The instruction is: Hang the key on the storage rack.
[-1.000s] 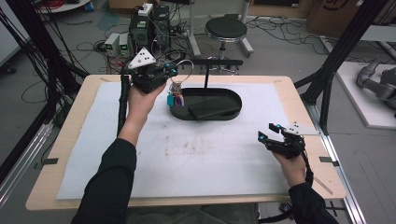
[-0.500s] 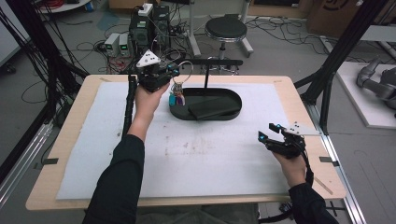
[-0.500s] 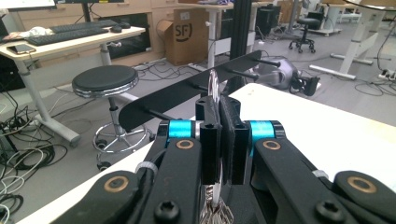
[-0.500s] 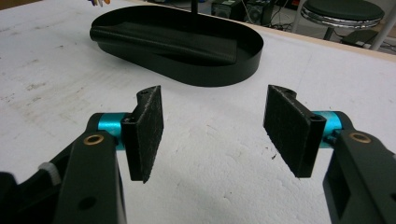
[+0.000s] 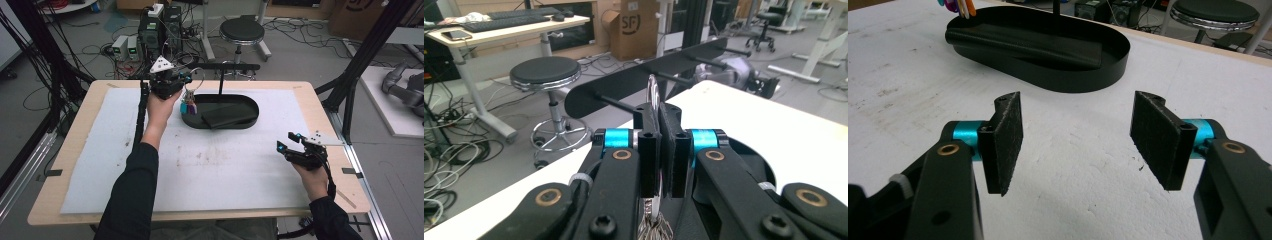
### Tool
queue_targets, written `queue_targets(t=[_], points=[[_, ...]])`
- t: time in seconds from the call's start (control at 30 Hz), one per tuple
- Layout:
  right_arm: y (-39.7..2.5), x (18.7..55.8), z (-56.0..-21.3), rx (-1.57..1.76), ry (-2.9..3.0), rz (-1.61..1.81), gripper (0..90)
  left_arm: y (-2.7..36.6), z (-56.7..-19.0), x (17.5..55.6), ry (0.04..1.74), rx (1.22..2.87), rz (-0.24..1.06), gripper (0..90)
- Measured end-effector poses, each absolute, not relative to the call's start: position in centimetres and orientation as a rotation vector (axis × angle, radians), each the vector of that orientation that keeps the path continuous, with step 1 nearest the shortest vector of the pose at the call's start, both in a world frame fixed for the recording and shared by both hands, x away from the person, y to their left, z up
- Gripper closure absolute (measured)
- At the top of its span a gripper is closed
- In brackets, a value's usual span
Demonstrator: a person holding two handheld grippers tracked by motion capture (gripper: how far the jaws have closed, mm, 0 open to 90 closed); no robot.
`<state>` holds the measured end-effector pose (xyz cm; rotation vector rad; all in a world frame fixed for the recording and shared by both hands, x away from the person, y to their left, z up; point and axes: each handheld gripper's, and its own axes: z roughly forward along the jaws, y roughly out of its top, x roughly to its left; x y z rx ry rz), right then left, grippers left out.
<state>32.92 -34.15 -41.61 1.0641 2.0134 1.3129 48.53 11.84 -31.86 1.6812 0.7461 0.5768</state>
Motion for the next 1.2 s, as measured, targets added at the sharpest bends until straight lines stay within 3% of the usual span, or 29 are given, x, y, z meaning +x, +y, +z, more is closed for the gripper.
queue_targets(t=[0.87,1.2], points=[[-34.2,32.9,-41.7,1.061,2.018,1.306,38.5,12.2,-33.4,49.2,0.796,1.668,0.586,86.5],[-34.2,32.9,-41.7,1.063,2.021,1.305,38.5,12.0,-33.4,49.1,0.803,1.705,0.649,86.0]])
